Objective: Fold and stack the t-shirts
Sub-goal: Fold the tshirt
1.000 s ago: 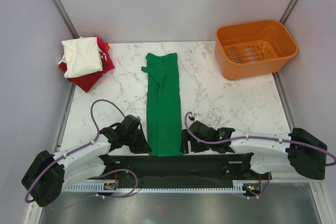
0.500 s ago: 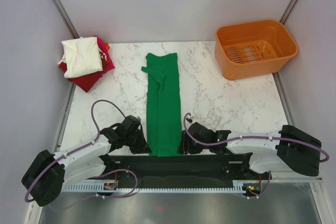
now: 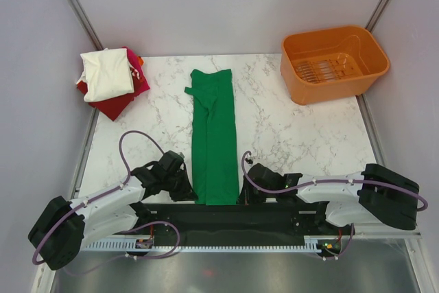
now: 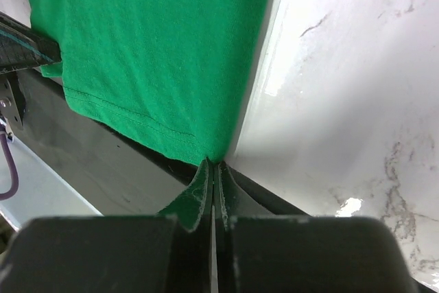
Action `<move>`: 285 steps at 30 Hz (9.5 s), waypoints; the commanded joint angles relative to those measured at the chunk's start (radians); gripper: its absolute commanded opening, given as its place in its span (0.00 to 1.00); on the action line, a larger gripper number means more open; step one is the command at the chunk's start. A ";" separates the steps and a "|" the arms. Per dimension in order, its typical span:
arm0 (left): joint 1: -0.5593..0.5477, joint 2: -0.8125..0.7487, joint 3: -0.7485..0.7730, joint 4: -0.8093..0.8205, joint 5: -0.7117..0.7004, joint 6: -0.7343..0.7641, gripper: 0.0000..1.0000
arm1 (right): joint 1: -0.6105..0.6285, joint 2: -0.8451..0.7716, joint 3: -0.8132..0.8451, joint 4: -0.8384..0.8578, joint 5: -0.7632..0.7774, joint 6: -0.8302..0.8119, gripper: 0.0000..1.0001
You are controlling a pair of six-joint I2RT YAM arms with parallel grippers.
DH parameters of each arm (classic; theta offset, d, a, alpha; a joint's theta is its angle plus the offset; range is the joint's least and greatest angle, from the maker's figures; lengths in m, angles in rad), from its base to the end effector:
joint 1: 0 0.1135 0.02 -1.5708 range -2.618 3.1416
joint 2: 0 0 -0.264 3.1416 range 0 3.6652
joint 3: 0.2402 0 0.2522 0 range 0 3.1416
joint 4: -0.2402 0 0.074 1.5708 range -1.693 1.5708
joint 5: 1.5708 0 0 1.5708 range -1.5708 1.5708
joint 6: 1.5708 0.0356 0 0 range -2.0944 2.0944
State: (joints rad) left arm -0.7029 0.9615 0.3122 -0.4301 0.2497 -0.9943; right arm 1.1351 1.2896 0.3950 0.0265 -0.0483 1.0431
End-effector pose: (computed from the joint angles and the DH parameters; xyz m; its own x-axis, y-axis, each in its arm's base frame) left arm 0.1099 -0.1046 0.1340 -0.9664 -0.2459 -0.0745 -0.1740 0.8397 -0.5144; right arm 0.0903 0.1980 0.1300 -0.9559 -0.0086 -0.2936 -0.1843 0.7957 0.5769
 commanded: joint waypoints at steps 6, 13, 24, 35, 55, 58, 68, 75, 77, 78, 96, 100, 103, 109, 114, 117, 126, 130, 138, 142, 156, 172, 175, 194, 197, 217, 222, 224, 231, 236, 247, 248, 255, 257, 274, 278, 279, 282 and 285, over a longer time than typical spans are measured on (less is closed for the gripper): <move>-0.067 -0.090 -0.035 -0.002 0.036 -0.062 0.02 | 0.025 -0.099 -0.013 -0.091 0.042 0.001 0.00; -0.168 -0.226 -0.006 -0.136 0.013 -0.151 0.02 | 0.092 -0.216 -0.006 -0.203 0.111 0.052 0.00; -0.179 -0.204 0.359 -0.372 -0.153 -0.075 0.02 | 0.095 -0.230 0.416 -0.560 0.358 -0.095 0.00; 0.081 0.141 0.744 -0.449 -0.192 0.192 0.02 | -0.211 0.003 0.728 -0.631 0.303 -0.402 0.00; 0.315 0.614 1.013 -0.369 -0.138 0.385 0.02 | -0.439 0.445 1.073 -0.589 0.136 -0.598 0.00; 0.342 0.640 1.016 -0.357 -0.142 0.391 0.02 | -0.446 0.499 1.108 -0.588 0.122 -0.604 0.00; 0.430 0.937 1.198 -0.340 -0.097 0.440 0.31 | -0.520 0.703 1.307 -0.634 0.143 -0.603 0.45; 0.464 1.218 1.665 -0.497 -0.030 0.539 0.84 | -0.554 0.804 1.556 -0.780 0.251 -0.589 0.73; 0.464 1.195 1.720 -0.519 -0.049 0.545 0.84 | -0.552 0.766 1.517 -0.774 0.249 -0.592 0.73; 0.464 1.169 1.705 -0.521 -0.075 0.543 0.84 | -0.551 0.714 1.445 -0.757 0.236 -0.594 0.73; 0.461 0.297 0.809 -0.403 -0.139 0.563 0.81 | -0.451 0.378 0.775 -0.413 -0.058 -0.505 0.61; 0.462 0.181 0.708 -0.403 -0.158 0.585 0.82 | -0.451 0.382 0.775 -0.413 -0.058 -0.505 0.59; 0.462 0.143 0.659 -0.403 -0.167 0.592 0.82 | -0.451 0.393 0.772 -0.409 -0.047 -0.505 0.57; 0.462 0.141 0.628 -0.398 -0.170 0.595 0.80 | -0.449 0.448 0.760 -0.378 -0.065 -0.497 0.54; 0.462 0.149 0.614 -0.384 -0.173 0.595 0.80 | -0.442 0.474 0.742 -0.349 -0.071 -0.488 0.52; 0.460 0.154 0.608 -0.374 -0.171 0.597 0.80 | -0.425 0.490 0.722 -0.326 -0.074 -0.477 0.50; 0.462 0.151 0.597 -0.360 -0.171 0.595 0.80 | -0.417 0.508 0.683 -0.289 -0.071 -0.469 0.19; 0.460 0.154 0.596 -0.358 -0.170 0.595 0.80 | -0.416 0.462 0.653 -0.299 -0.036 -0.454 0.00; 0.462 0.152 0.591 -0.354 -0.168 0.595 0.80 | -0.328 0.301 0.510 -0.320 0.149 -0.303 0.00; 0.461 0.158 0.590 -0.351 -0.167 0.595 0.80 | -0.215 0.252 0.443 -0.297 0.266 -0.198 0.00; 0.448 0.119 0.565 -0.364 -0.084 0.524 0.80 | 0.040 0.321 0.232 -0.212 0.381 0.138 0.27; 0.221 0.020 0.449 -0.391 -0.168 0.244 0.78 | 0.043 -0.051 0.251 -0.473 0.490 0.049 0.57; 0.172 0.010 0.413 -0.380 -0.193 0.217 0.78 | 0.041 -0.073 0.229 -0.474 0.530 0.046 0.56; 0.069 -0.038 0.334 -0.351 -0.217 0.126 0.76 | 0.023 0.105 0.173 -0.247 0.472 -0.020 0.44; 0.054 -0.043 0.312 -0.340 -0.221 0.105 0.75 | 0.022 0.097 0.160 -0.241 0.472 -0.020 0.34; -0.072 0.088 0.125 0.022 -0.245 -0.072 0.66 | 0.011 0.093 0.130 -0.177 0.404 -0.055 0.00; -0.075 0.160 0.125 0.083 -0.286 -0.093 0.64 | 0.012 0.079 0.120 -0.177 0.398 -0.057 0.00; -0.075 0.186 0.120 0.096 -0.300 -0.099 0.60 | 0.011 0.073 0.119 -0.177 0.395 -0.057 0.00; -0.075 0.243 0.107 0.151 -0.317 -0.107 0.34 | 0.011 0.076 0.123 -0.177 0.384 -0.064 0.00; -0.075 0.231 0.108 0.152 -0.294 -0.096 0.02 | 0.011 0.065 0.125 -0.181 0.378 -0.068 0.00; -0.158 0.040 0.177 -0.088 -0.242 -0.112 0.02 | 0.103 -0.137 0.168 -0.304 0.375 -0.002 0.00; -0.161 0.017 0.209 -0.143 -0.247 -0.110 0.02 | 0.113 -0.151 0.186 -0.335 0.383 0.006 0.00; -0.162 -0.034 0.408 -0.307 -0.285 -0.046 0.02 | 0.130 -0.249 0.314 -0.456 0.458 -0.008 0.00; -0.161 0.014 0.485 -0.326 -0.294 -0.018 0.02 | 0.130 -0.251 0.375 -0.497 0.487 -0.031 0.00; 0.043 0.391 0.965 -0.395 -0.310 0.255 0.07 | -0.233 -0.058 0.706 -0.557 0.467 -0.379 0.00; 0.111 0.483 1.033 -0.395 -0.276 0.304 0.07 | -0.300 0.010 0.754 -0.533 0.423 -0.428 0.00; 0.132 0.499 1.048 -0.395 -0.268 0.313 0.07 | -0.313 0.025 0.766 -0.531 0.413 -0.436 0.00; 0.161 0.571 1.114 -0.395 -0.254 0.356 0.07 | -0.351 0.103 0.814 -0.522 0.380 -0.468 0.00; 0.187 0.637 1.169 -0.394 -0.222 0.370 0.07 | -0.383 0.148 0.860 -0.516 0.347 -0.494 0.00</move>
State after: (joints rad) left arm -0.5411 1.5608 1.4124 -0.8246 -0.0078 -0.7025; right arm 0.7750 1.4090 1.1862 -0.5156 0.3355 0.6121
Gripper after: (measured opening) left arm 0.070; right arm 0.009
